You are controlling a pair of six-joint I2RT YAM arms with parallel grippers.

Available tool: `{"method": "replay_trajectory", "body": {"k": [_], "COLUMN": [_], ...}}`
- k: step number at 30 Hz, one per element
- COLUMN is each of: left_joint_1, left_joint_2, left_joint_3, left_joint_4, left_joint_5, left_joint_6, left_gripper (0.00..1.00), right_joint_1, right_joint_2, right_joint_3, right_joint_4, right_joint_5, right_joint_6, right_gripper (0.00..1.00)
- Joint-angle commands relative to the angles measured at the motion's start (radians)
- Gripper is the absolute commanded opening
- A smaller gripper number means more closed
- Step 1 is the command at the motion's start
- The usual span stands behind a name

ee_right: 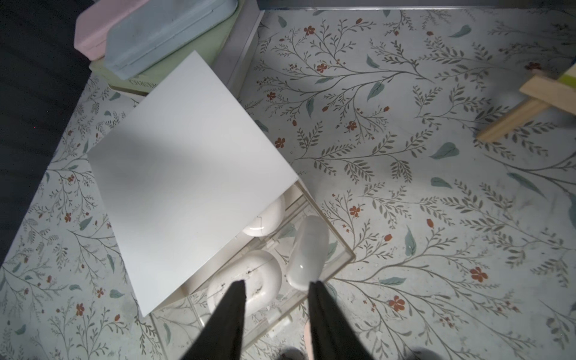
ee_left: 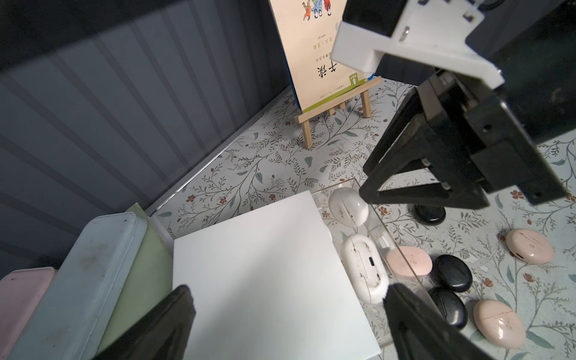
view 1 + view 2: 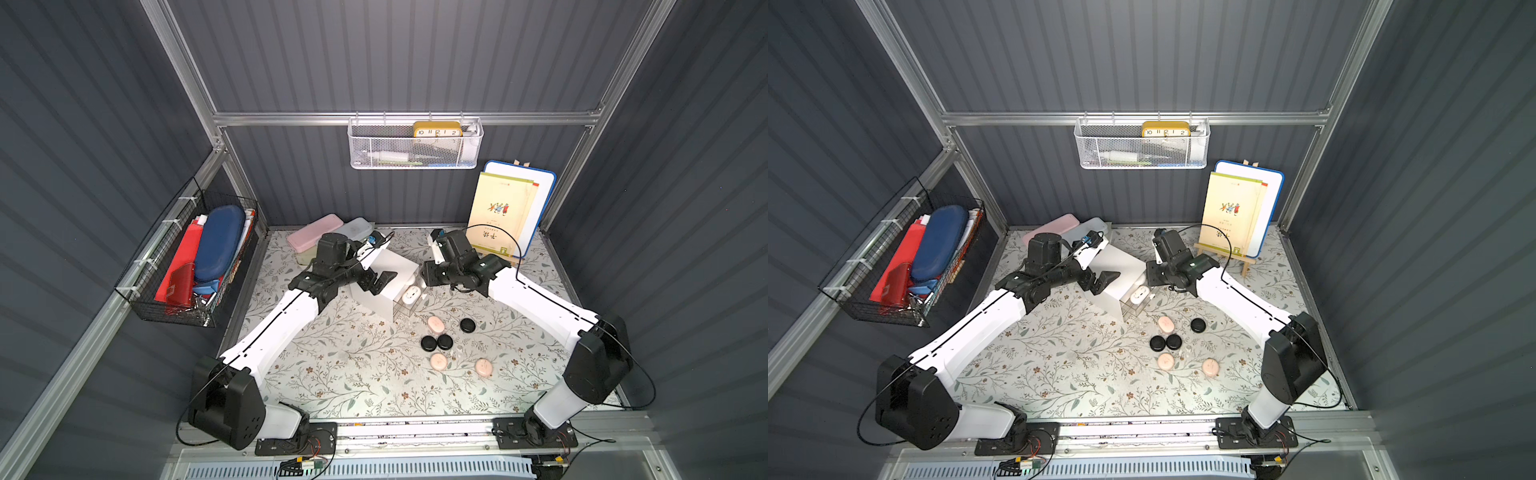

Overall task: Put the bluetooth earphones in the drawer according to color
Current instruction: Place the bluetooth earphone in the drawer.

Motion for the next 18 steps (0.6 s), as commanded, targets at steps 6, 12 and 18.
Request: {"method": "replay_trajectory", "body": {"k": [6, 12, 18], "left_joint_1": [0.003, 0.004, 0.004], "left_joint_2": [-0.033, -0.034, -0.038], "left_joint_3": [-0.006, -0.005, -0.007], "left_joint_4": [0.017, 0.017, 0.017], "left_joint_5": [-0.009, -0.006, -0.01], "left_joint_6": [-0.008, -0.008, -0.011], "left_gripper": [0.99, 0.99, 0.99], "right_joint_1": [-0.004, -0.013, -0.026], "right_joint_2": [0.069, 0.108, 0.156], "right_joint_3": [0.043, 0.065, 0.105], "right_joint_4": [-0.039, -0.074, -0.118], "right_joint_5": [-0.004, 0.009, 0.013], "right_joint_6": [0.025, 0.039, 0.039], "right_gripper": [0.01, 0.0, 0.0]}}
